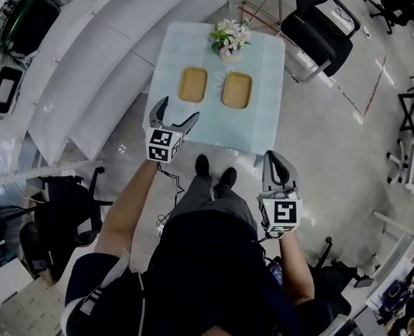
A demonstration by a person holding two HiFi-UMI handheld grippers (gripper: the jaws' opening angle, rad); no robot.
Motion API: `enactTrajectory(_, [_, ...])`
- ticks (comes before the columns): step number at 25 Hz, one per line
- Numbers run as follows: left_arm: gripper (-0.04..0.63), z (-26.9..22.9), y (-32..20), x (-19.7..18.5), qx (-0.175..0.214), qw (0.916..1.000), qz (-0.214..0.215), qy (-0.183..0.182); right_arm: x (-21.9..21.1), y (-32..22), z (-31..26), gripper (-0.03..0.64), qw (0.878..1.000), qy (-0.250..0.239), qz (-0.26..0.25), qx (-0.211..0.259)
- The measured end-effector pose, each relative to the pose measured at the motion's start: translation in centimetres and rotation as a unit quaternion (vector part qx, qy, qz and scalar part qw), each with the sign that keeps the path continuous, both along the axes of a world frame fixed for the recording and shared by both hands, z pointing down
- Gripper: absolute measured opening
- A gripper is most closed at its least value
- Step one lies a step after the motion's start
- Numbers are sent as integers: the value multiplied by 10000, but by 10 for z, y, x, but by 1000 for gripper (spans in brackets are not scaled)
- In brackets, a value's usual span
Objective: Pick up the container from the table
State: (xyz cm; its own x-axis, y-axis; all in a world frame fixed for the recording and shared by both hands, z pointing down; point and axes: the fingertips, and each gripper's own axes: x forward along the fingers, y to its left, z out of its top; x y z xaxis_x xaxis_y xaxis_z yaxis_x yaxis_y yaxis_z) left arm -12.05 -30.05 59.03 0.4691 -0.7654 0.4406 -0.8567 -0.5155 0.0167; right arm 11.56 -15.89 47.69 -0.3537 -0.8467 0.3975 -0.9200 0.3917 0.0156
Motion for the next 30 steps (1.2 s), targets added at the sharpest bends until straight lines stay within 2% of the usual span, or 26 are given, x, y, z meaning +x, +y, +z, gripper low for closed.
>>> enactTrajectory(7, [463,49,-35,-2,-433,9988,9,-217,2,-11,20,0,9996,2,134,-255])
enactTrajectory(19, [462,119,-82,-10,-932,9937,39,-624,1,-30,46,0,9985,38,134,-537])
enactTrajectory(30, [452,179,-117,-28,-1512,9862,-80,-666,-4,-39,73,0,9965,58,112,-826])
